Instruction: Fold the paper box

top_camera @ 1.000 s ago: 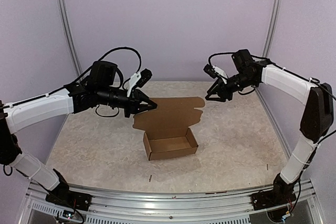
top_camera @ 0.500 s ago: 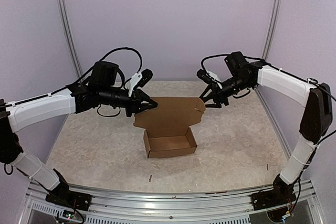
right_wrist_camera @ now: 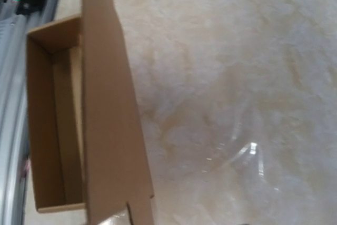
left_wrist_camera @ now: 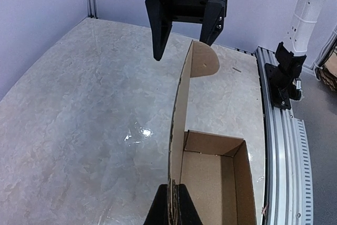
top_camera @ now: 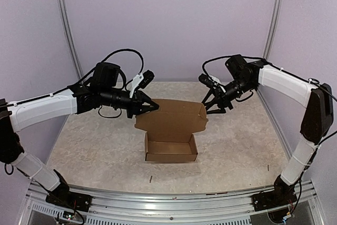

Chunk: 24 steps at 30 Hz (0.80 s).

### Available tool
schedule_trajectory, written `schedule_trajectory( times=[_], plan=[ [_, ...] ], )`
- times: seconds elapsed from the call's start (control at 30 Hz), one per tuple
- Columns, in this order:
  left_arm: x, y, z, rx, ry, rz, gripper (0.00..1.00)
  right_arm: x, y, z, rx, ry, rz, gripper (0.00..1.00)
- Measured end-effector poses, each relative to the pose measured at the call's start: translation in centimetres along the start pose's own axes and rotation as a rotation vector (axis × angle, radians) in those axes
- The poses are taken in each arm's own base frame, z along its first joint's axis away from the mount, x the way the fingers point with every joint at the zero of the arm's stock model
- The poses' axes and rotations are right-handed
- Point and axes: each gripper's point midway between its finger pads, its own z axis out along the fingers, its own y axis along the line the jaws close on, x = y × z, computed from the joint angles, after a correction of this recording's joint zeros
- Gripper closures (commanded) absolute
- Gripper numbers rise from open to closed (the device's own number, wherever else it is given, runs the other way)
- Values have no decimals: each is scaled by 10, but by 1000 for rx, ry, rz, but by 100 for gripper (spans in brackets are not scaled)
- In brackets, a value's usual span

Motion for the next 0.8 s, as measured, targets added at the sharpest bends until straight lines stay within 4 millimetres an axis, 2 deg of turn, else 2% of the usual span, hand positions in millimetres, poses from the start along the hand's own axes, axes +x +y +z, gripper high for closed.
schedule_trajectory(
  times=[0.33,0.43,0.57,0.63,0.67,0.73,0.8],
  plan=[
    [2,-15,12,87,-3,-2,100,-3,15,-1,-73,-32,-3,47],
    [2,-19,14,112,-6,-3,100,-6,19,0,-100,-52,0,56],
    [4,-24,17,140,-3,-5,100,-13,21,3,-141,-90,-4,75],
    [4,-28,18,155,-3,-5,100,-16,22,4,-160,-101,-5,78],
    [4,-28,18,159,-4,-5,100,-16,23,5,-169,-106,-9,78],
    [3,-29,18,165,-7,-6,100,-15,24,7,-185,-110,-5,67],
    [2,-30,17,172,-10,-10,100,-14,26,7,-199,-110,-7,61]
  ],
)
